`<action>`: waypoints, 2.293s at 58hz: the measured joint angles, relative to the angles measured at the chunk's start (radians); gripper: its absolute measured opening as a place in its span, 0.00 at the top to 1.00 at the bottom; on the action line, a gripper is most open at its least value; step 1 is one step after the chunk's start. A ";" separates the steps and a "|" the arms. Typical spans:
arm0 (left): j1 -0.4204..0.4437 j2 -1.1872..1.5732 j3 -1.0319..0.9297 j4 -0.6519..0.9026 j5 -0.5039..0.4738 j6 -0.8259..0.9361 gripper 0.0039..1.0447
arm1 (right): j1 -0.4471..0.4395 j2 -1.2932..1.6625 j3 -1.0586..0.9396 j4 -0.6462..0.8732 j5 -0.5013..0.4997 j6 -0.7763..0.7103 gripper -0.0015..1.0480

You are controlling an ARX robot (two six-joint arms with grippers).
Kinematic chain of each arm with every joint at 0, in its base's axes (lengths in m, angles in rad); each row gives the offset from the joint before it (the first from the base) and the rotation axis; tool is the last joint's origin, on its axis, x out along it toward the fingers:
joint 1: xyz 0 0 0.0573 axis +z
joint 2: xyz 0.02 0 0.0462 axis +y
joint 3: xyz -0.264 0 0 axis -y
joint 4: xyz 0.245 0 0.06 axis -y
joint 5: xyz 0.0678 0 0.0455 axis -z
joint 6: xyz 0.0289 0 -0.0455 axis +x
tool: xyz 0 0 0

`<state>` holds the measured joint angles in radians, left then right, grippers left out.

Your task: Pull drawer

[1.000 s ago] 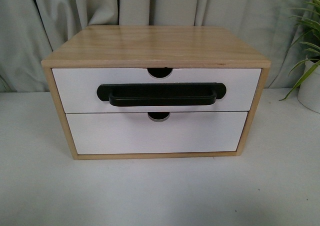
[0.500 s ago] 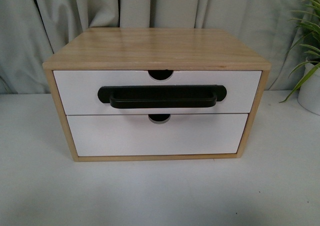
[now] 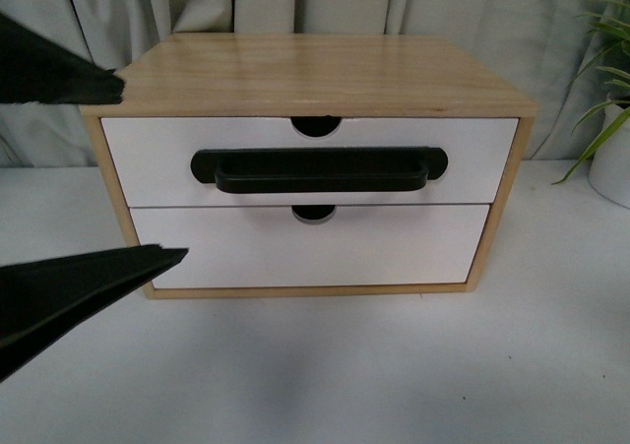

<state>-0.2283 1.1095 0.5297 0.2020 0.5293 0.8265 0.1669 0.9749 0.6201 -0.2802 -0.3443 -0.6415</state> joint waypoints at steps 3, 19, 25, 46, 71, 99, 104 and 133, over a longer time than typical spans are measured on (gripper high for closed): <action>0.003 0.047 0.053 -0.040 0.013 0.048 0.06 | 0.015 0.035 0.027 -0.014 -0.006 -0.050 0.09; 0.006 0.238 0.249 -0.259 -0.040 0.358 0.06 | 0.077 0.198 0.148 -0.074 0.009 -0.231 0.09; -0.006 0.293 0.302 -0.346 -0.101 0.508 0.06 | 0.097 0.263 0.190 -0.085 0.017 -0.279 0.09; -0.090 0.390 0.455 -0.466 -0.195 0.671 0.06 | 0.137 0.426 0.301 -0.060 0.036 -0.331 0.09; -0.142 0.507 0.556 -0.538 -0.269 0.701 0.06 | 0.197 0.593 0.438 -0.055 0.035 -0.350 0.09; -0.145 0.575 0.586 -0.534 -0.315 0.737 0.06 | 0.225 0.676 0.513 -0.036 0.019 -0.345 0.09; -0.145 0.583 0.587 -0.523 -0.323 0.745 0.06 | 0.229 0.687 0.519 -0.031 0.019 -0.344 0.09; -0.124 0.616 0.597 -0.517 -0.344 0.769 0.06 | 0.243 0.765 0.563 -0.005 0.019 -0.321 0.09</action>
<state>-0.3523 1.7256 1.1263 -0.3153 0.1848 1.5951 0.4103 1.7397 1.1831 -0.2852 -0.3252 -0.9627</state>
